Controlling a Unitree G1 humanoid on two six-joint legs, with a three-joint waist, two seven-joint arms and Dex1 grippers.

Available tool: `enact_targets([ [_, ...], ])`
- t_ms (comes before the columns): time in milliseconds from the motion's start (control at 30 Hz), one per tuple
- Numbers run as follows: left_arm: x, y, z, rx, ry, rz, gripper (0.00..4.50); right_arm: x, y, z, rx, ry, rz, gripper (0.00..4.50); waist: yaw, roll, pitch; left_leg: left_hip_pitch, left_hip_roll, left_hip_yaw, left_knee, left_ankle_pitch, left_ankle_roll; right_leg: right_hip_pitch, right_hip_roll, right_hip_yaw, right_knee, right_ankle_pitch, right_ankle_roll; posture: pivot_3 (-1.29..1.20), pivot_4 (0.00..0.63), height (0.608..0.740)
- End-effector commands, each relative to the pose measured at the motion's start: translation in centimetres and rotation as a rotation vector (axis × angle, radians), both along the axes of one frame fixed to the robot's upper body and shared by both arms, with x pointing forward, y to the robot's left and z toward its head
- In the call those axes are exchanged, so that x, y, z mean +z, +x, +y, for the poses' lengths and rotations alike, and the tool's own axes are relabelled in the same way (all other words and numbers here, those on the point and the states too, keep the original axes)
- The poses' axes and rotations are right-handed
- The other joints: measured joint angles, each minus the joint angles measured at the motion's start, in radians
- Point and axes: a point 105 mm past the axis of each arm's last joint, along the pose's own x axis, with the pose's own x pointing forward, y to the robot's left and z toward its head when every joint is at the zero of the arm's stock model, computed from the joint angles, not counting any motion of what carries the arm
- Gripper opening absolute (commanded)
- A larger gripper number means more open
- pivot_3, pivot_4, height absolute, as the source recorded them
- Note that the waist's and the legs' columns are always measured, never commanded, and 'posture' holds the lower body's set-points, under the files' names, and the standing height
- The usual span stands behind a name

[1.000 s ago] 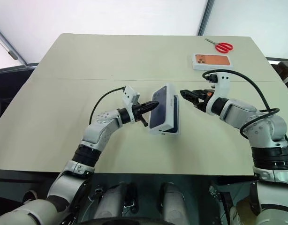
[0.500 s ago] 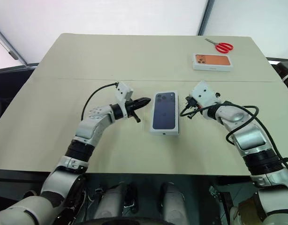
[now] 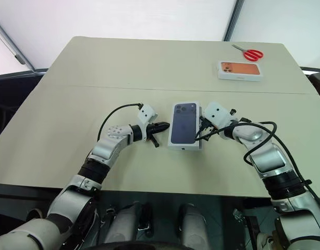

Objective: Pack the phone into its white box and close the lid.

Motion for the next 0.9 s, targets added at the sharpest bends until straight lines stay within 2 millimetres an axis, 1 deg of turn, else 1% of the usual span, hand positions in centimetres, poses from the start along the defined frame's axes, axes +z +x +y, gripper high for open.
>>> enact_targets([
  [33, 1.1, -0.1, -1.3, -0.036, -0.015, -0.046, 0.0, 1.3, -0.2, 0.5, 0.02, -0.004, -0.047, 0.01, 0.0, 0.0, 0.0, 0.0, 0.0, 0.0, 0.001, 0.0, 0.001, 0.0, 0.0, 0.0, 0.0, 0.0, 0.0, 0.0, 0.15, 0.738],
  [233, 2.7, -0.1, -1.7, -0.039, -0.064, -0.056, 0.0, 1.2, 0.0, -0.1, -0.006, -0.018, -0.05, 0.01, -0.001, 0.0, 0.0, 0.0, 0.0, 0.0, 0.002, -0.001, 0.001, 0.0, -0.001, 0.0, 0.0, 0.0, 0.0, 0.0, 0.15, 0.738],
  [433, 3.5, -0.2, -2.1, -0.049, -0.075, -0.078, 0.0, 1.0, 0.2, -0.5, -0.018, -0.037, -0.05, 0.01, -0.002, 0.0, 0.0, -0.001, 0.0, 0.0, 0.002, -0.001, 0.001, 0.0, -0.001, 0.0, 0.0, 0.0, 0.0, 0.0, 0.15, 0.738],
  [667, 3.1, -0.1, -2.2, -0.05, -0.035, -0.099, 0.0, 0.9, 0.2, -0.7, -0.029, -0.047, -0.047, 0.01, -0.002, 0.0, 0.0, -0.001, 0.0, 0.0, 0.002, -0.001, 0.001, 0.0, -0.001, 0.0, 0.0, 0.0, 0.0, 0.0, 0.15, 0.738],
  [800, 3.3, -0.1, -3.0, -0.061, -0.038, -0.098, 0.0, 0.3, 0.1, -1.1, -0.044, -0.05, -0.024, 0.01, 0.0, 0.0, 0.0, -0.001, 0.0, 0.0, 0.002, -0.001, 0.002, 0.0, 0.0, 0.0, 0.0, 0.0, 0.0, 0.0, 0.15, 0.738],
  [900, 3.1, -0.2, -3.2, -0.06, -0.043, -0.082, 0.0, 0.0, 0.0, -1.4, -0.058, -0.057, -0.015, 0.01, -0.001, 0.0, 0.0, -0.001, 0.0, 0.0, 0.002, -0.001, 0.002, 0.0, 0.0, 0.0, 0.0, 0.0, 0.0, 0.0, 0.15, 0.738],
])
